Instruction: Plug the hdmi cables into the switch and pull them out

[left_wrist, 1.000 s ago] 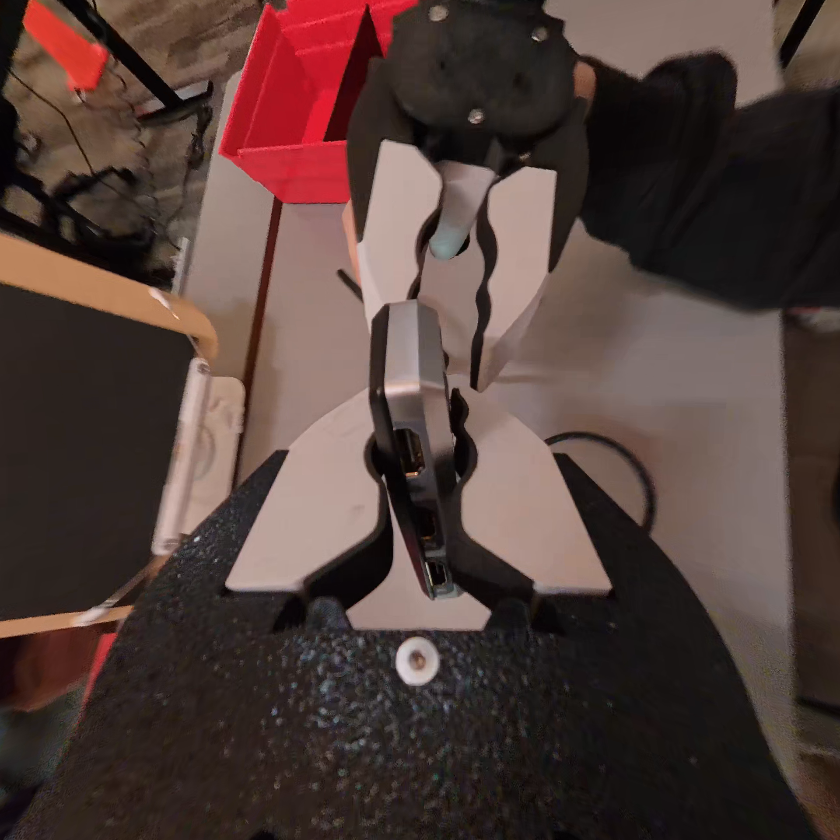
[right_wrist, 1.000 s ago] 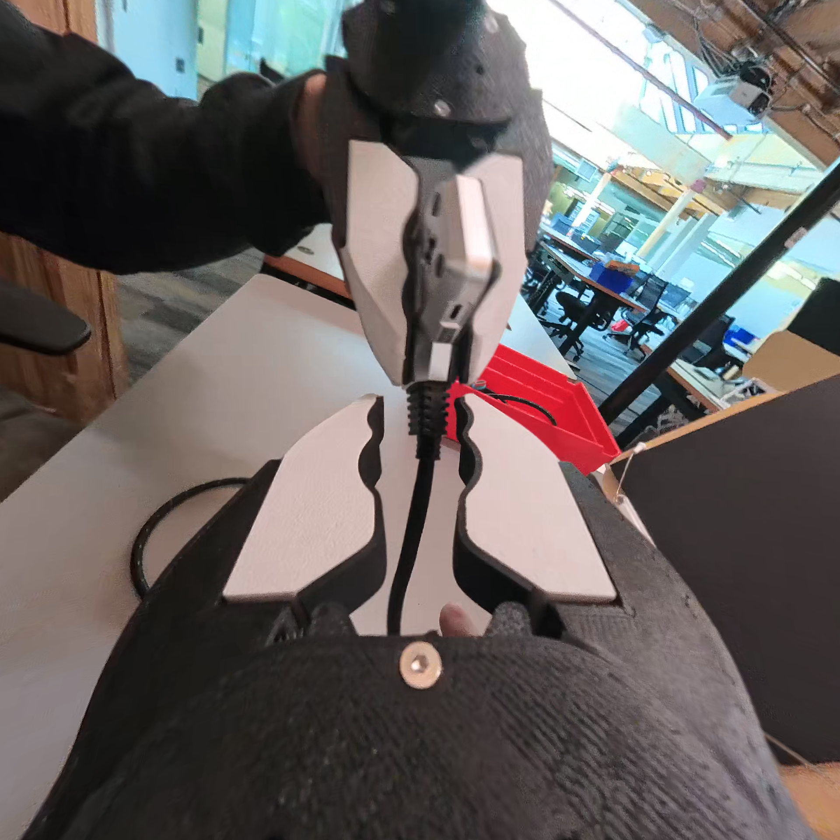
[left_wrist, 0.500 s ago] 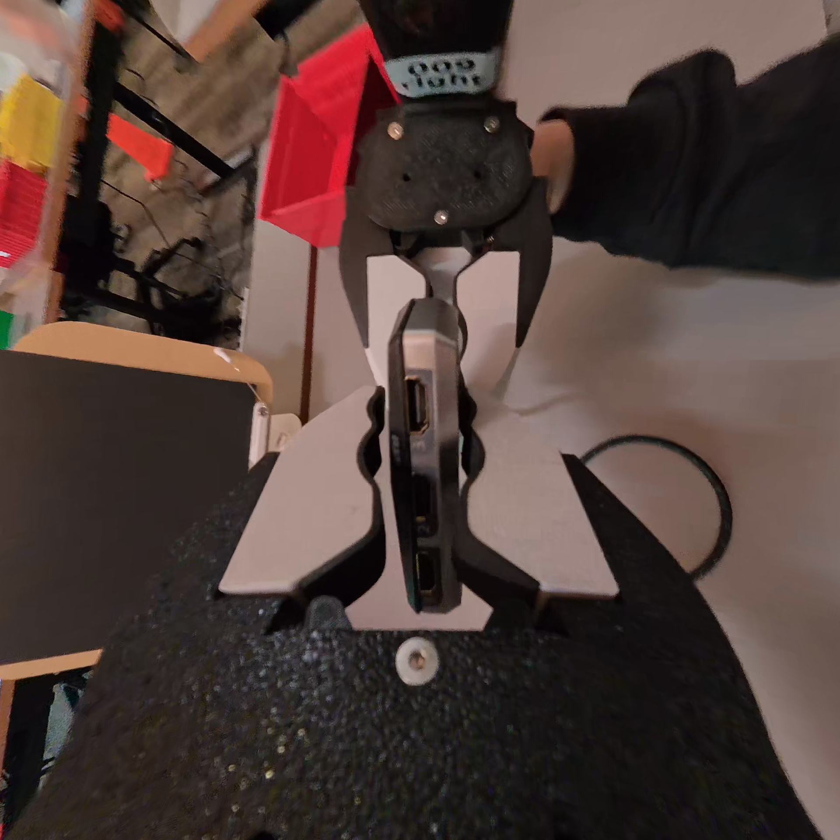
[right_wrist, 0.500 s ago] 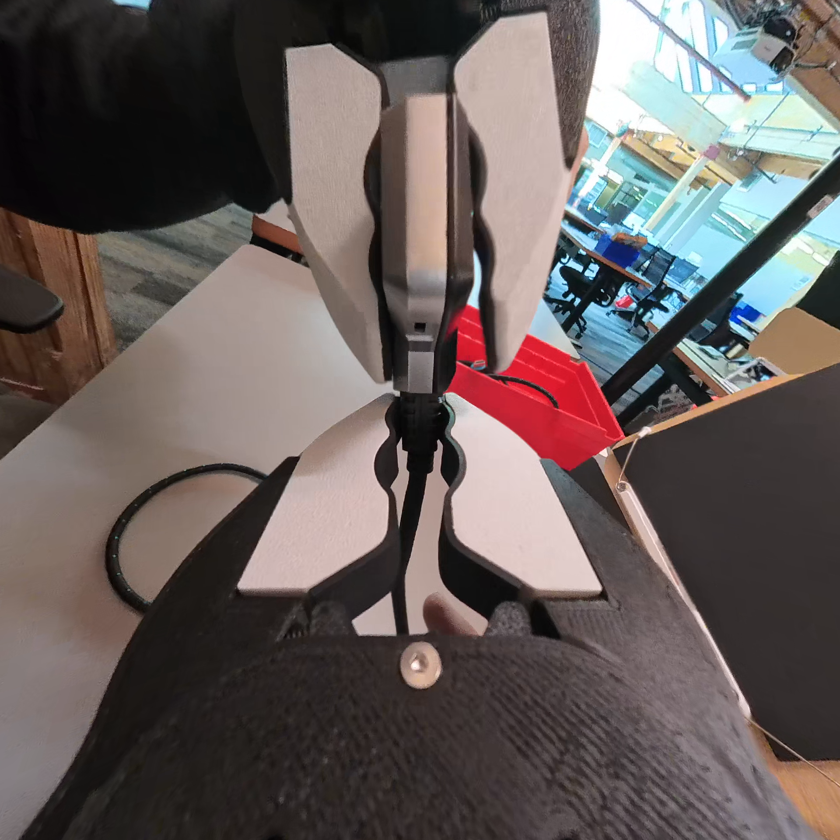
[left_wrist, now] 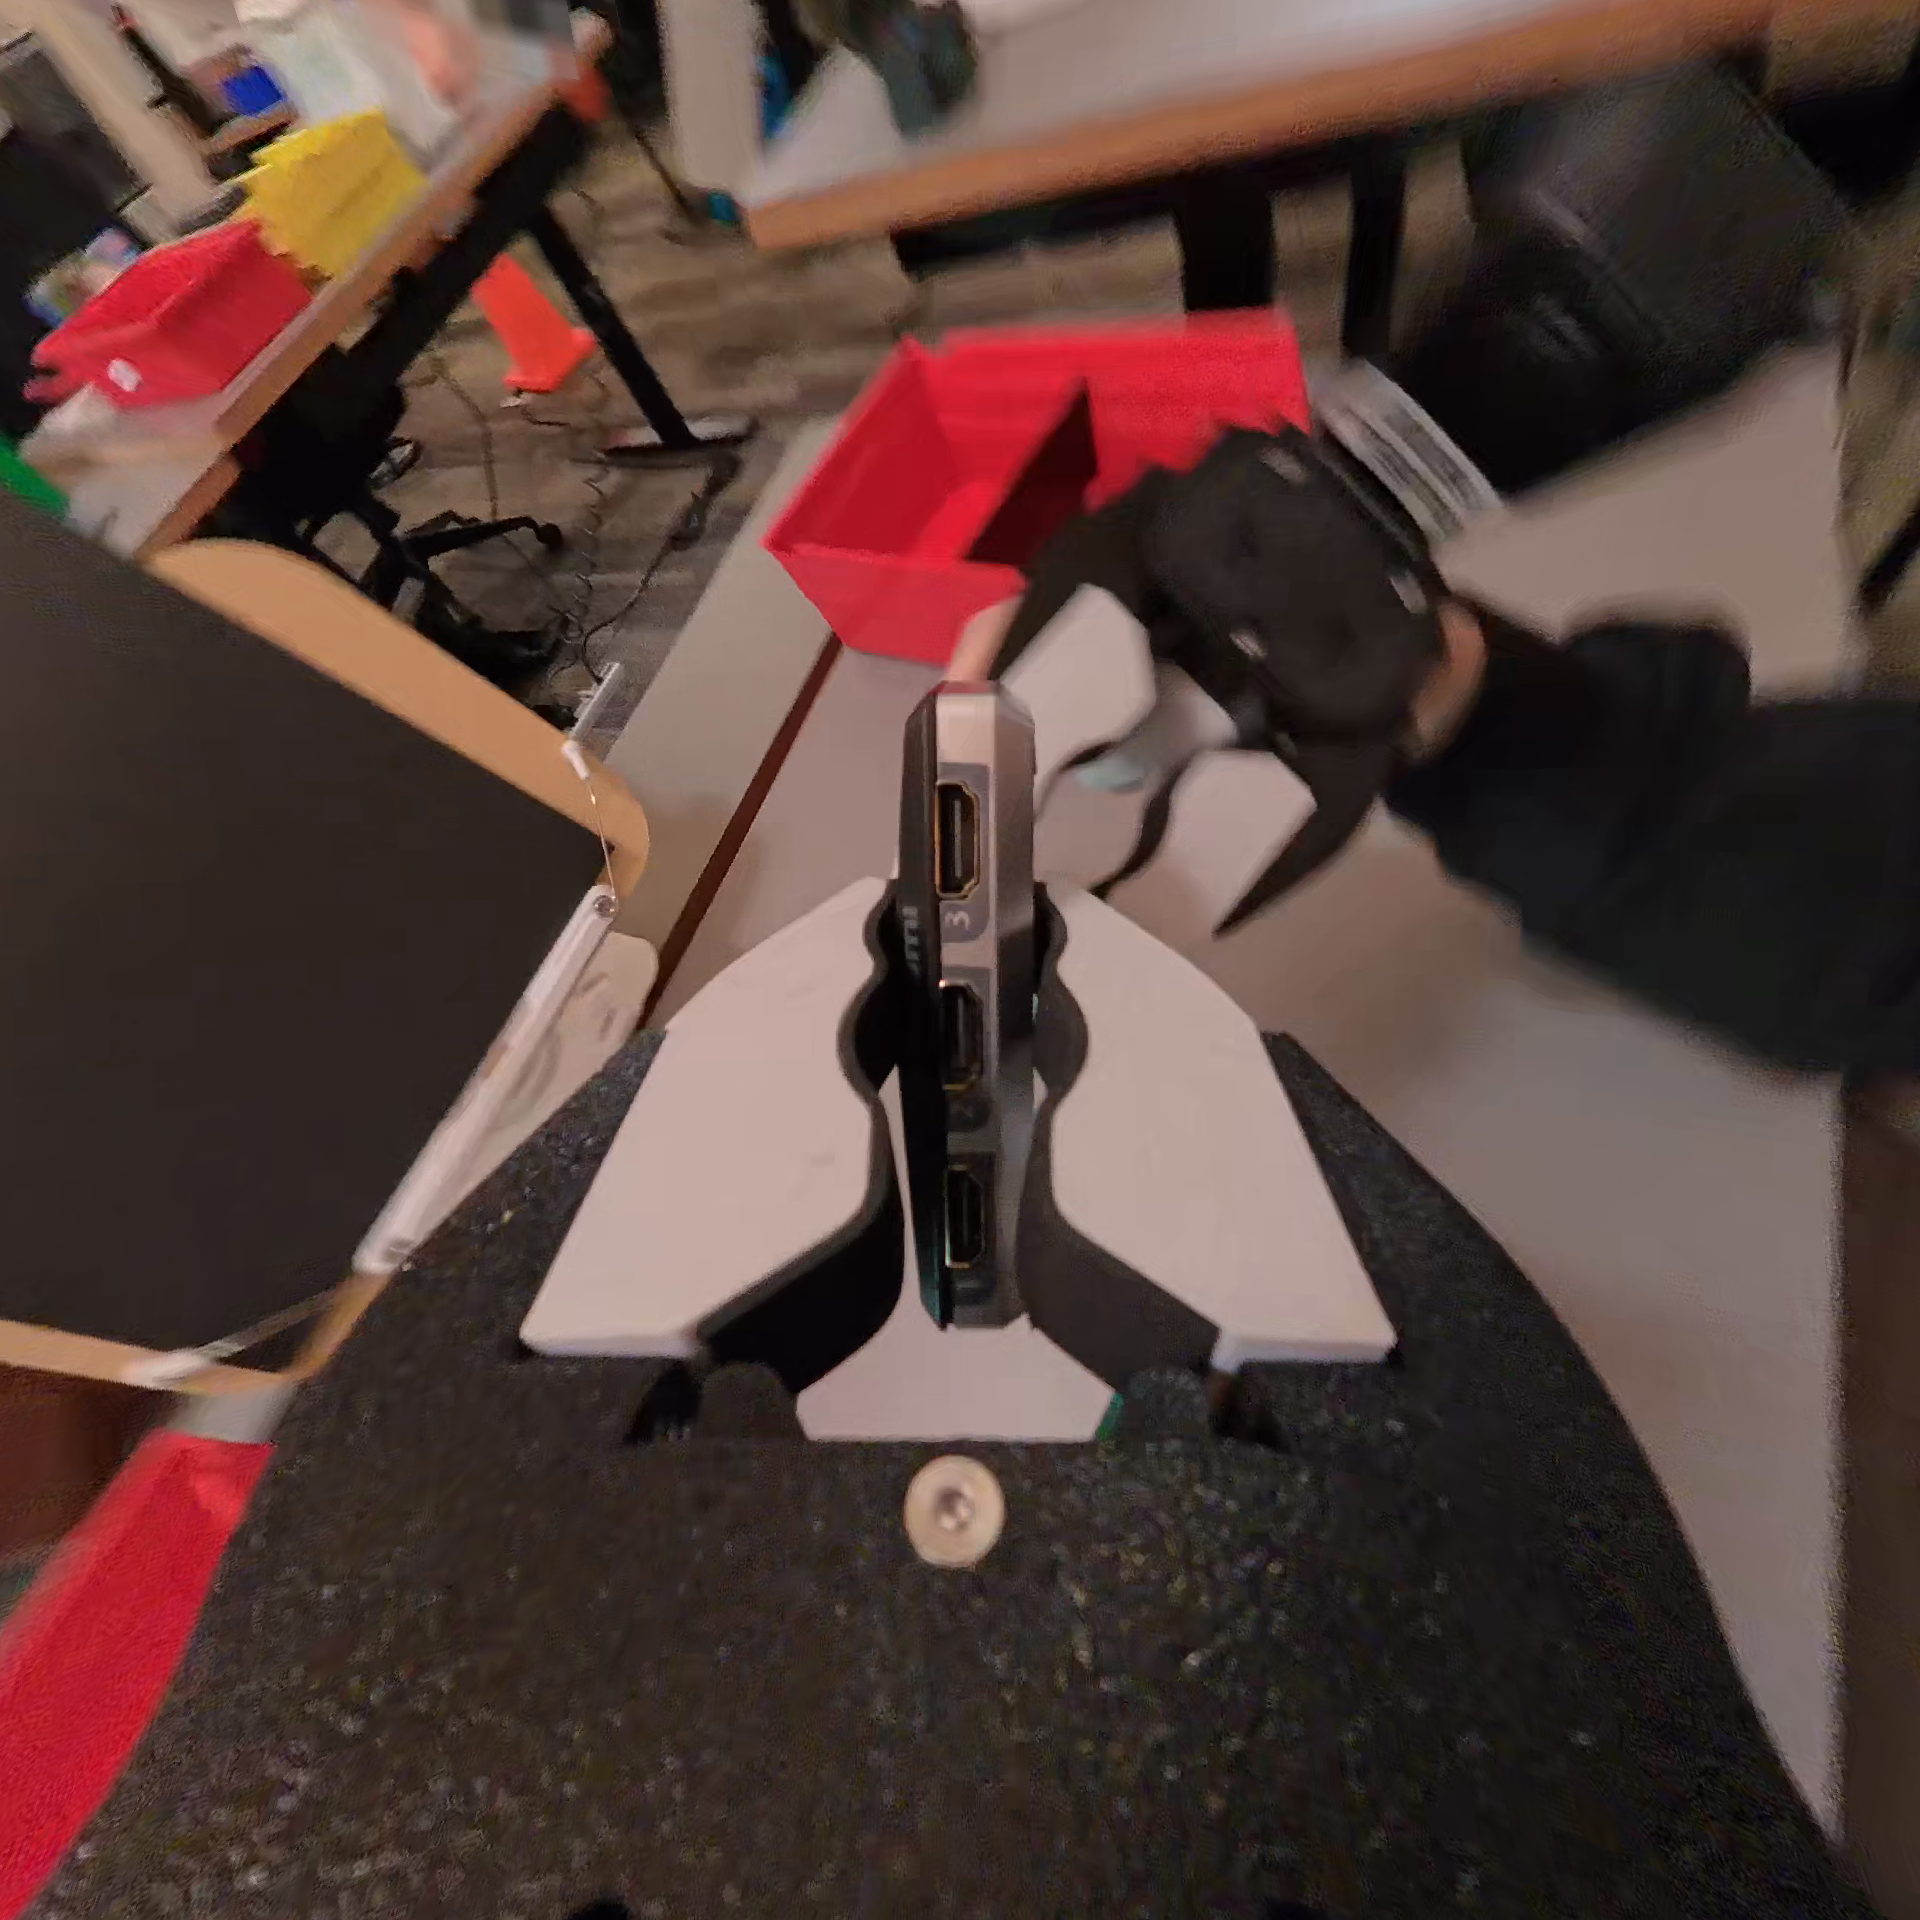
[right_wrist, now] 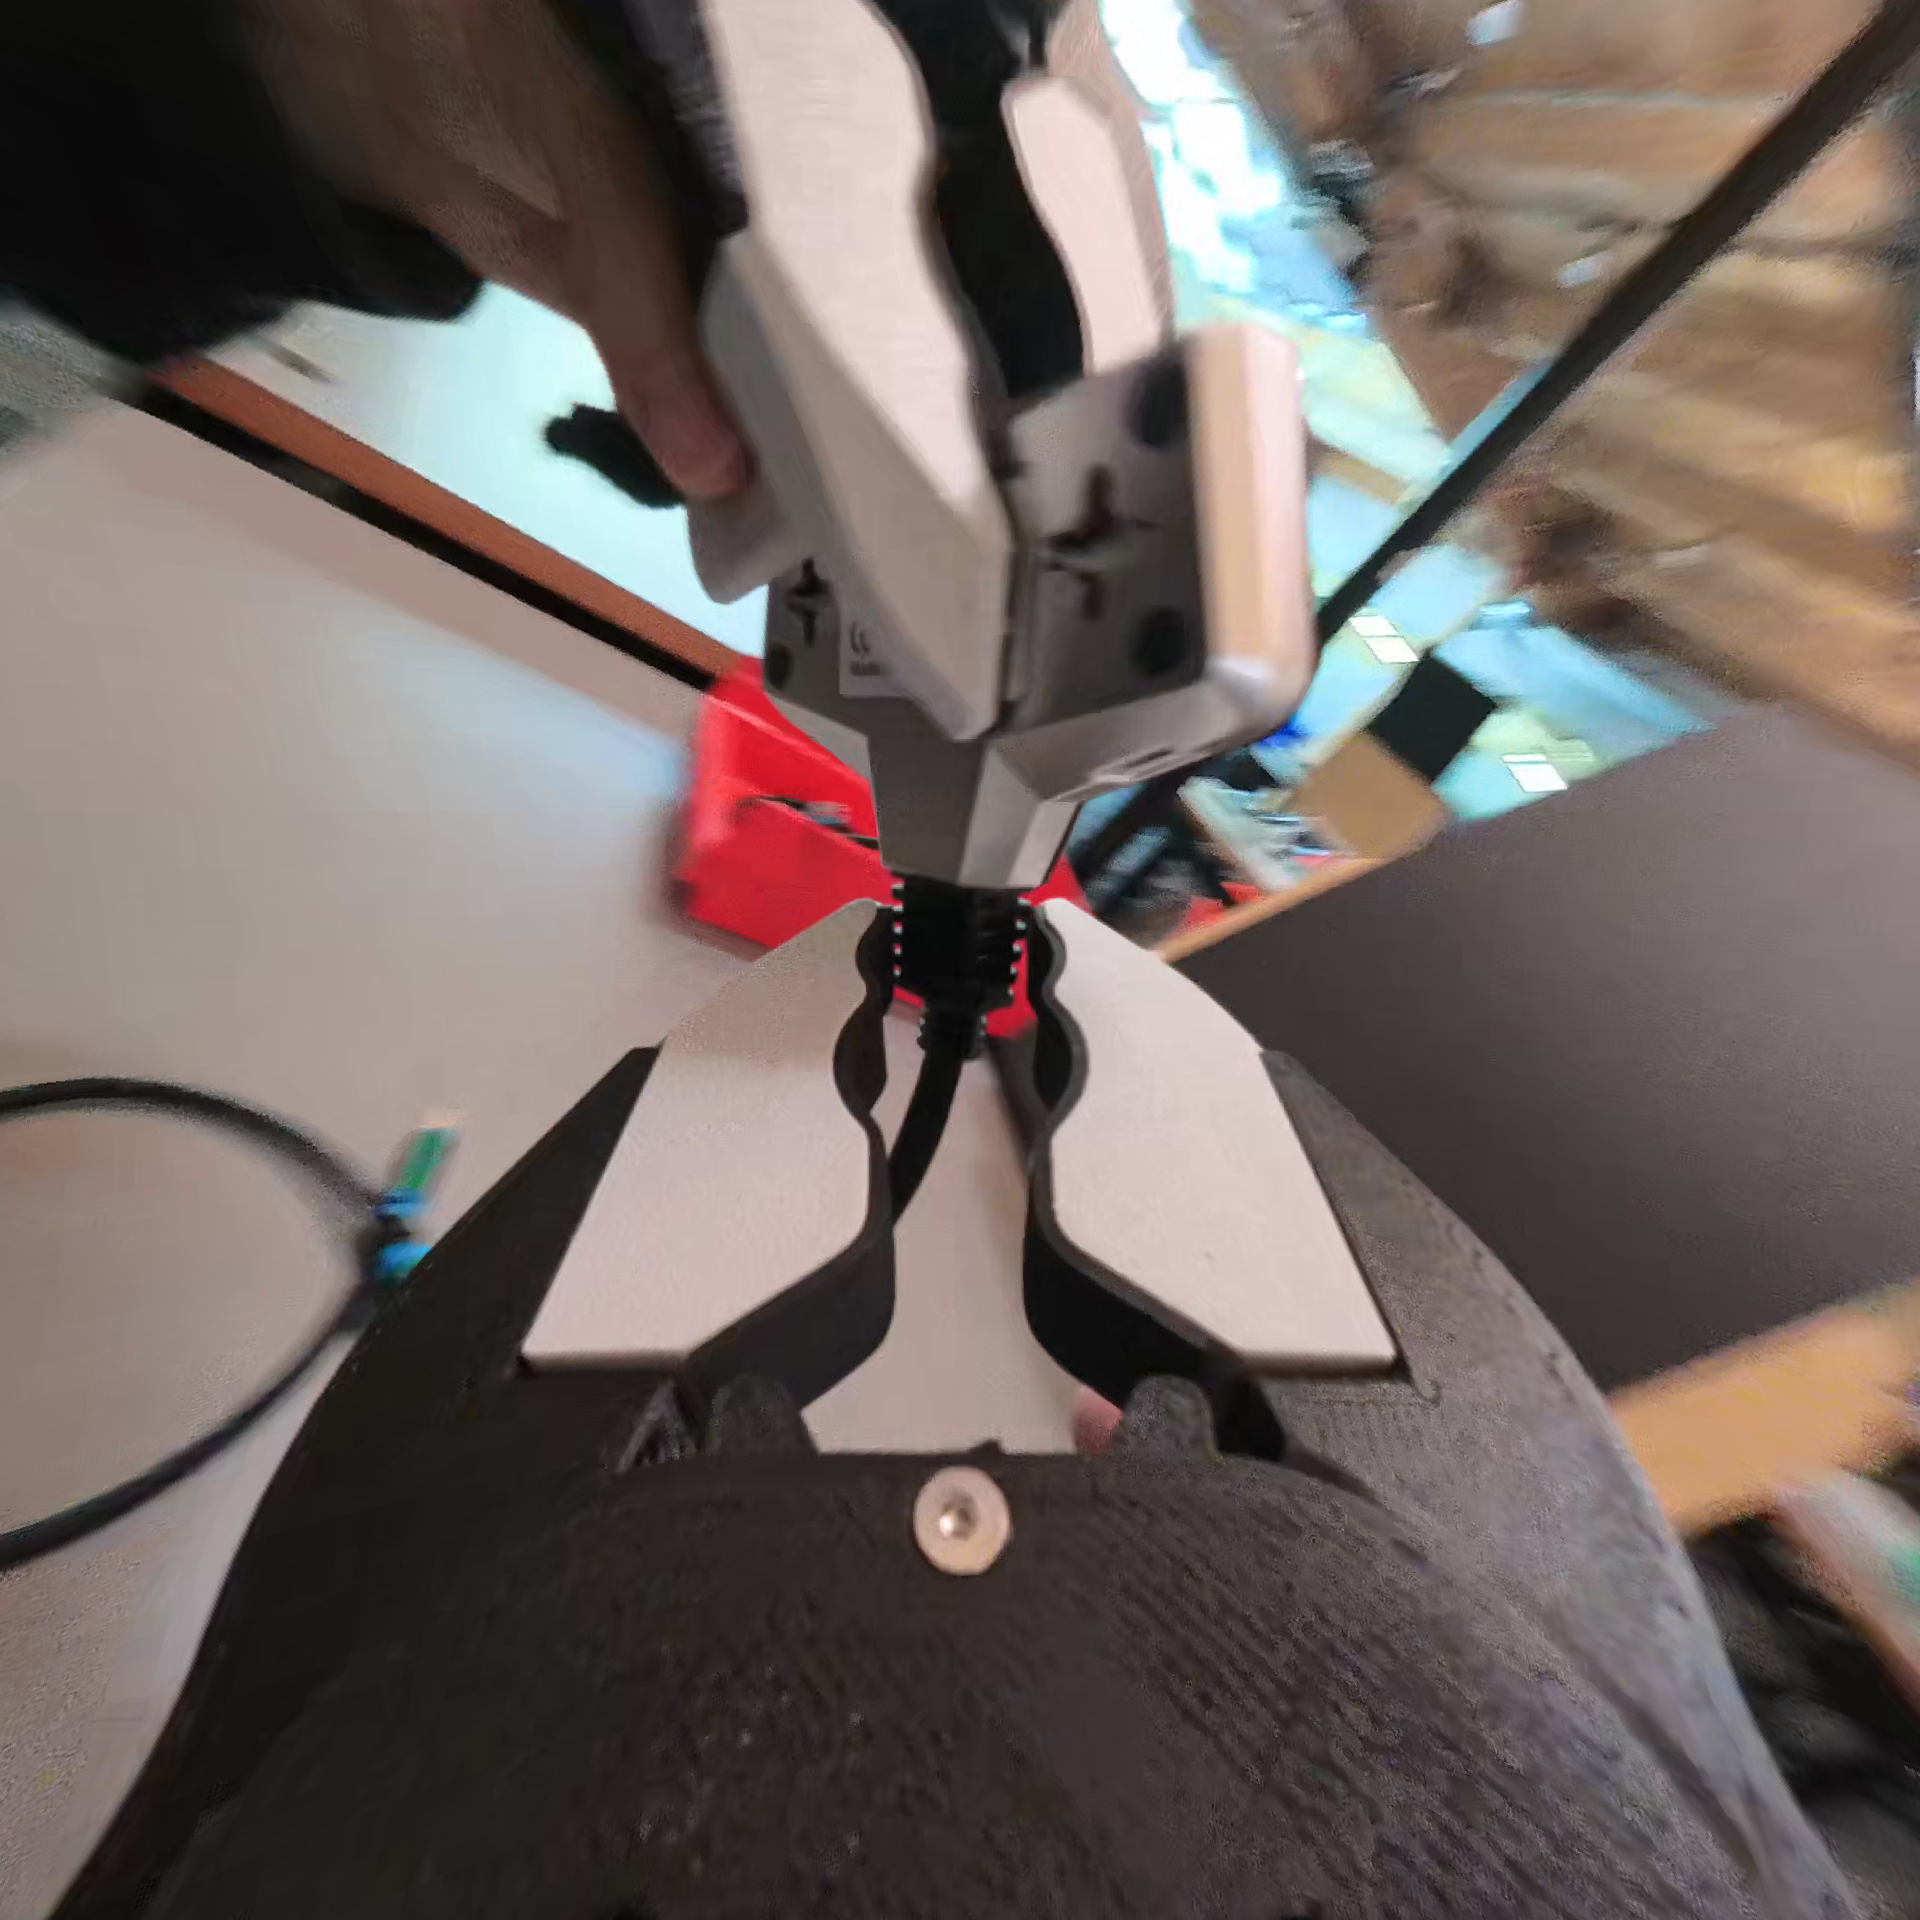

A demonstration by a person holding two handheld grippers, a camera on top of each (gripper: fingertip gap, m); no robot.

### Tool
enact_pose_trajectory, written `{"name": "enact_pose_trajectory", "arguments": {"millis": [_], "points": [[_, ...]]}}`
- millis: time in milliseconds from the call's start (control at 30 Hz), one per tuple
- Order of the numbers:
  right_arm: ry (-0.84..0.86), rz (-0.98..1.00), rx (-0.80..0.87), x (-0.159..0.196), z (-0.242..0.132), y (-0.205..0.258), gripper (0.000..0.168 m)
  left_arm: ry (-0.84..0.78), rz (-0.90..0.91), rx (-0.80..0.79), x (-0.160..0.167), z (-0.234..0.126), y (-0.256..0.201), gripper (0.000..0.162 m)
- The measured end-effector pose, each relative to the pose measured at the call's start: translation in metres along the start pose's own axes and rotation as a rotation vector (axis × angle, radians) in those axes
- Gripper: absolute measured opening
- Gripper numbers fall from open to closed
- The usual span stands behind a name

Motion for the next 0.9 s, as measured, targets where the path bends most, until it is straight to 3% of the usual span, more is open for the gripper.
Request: {"name": "enact_pose_trajectory", "arguments": {"millis": [100,167,333,467,567,633,767,833,900], "points": [[0.079,-0.162,0.229,-0.017,-0.004,-0.01,0.021,-0.179,-0.353,-0.085,0.005,-0.012,0.033,0.022],[0.041,-0.165,0.249,-0.033,-0.002,-0.001,0.012,-0.294,-0.51,-0.128,0.011,-0.021,0.054,0.021],[-0.1,0.156,-0.294,-0.042,0.033,0.069,0.013,-0.423,-0.65,-0.182,0.013,-0.03,0.074,0.021],[-0.243,0.439,-0.033,-0.016,0.07,0.042,0.026,-0.485,-0.645,-0.155,-0.01,-0.033,0.066,0.021],[-0.479,0.576,0.075,-0.013,0.062,0.021,0.037,-0.581,-0.688,-0.111,-0.024,-0.044,0.06,0.021],[-0.62,0.501,0.143,-0.023,0.041,0.009,0.037,-0.621,-0.744,-0.052,-0.023,-0.047,0.055,0.021],[-0.616,0.278,0.199,-0.034,0.021,0.0,0.053,-0.659,-0.904,0.084,-0.007,-0.038,0.047,0.021],[-0.666,0.213,0.228,-0.039,0.006,-0.005,0.046,-0.657,-0.976,0.152,0.002,-0.029,0.042,0.022],[-0.669,0.172,0.219,-0.039,-0.003,-0.009,0.052,-0.638,-1.038,0.215,0.011,-0.019,0.036,0.021]]}}
Point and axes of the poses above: each gripper's, where its closed fingertips meet, z out along the fingers, x out of its underside, y = z × x across the jaws, the point moved 4 cm from there along -z, back along the fingers, and after that the axes turned 12 degrees about z, right-handed, at the moved point
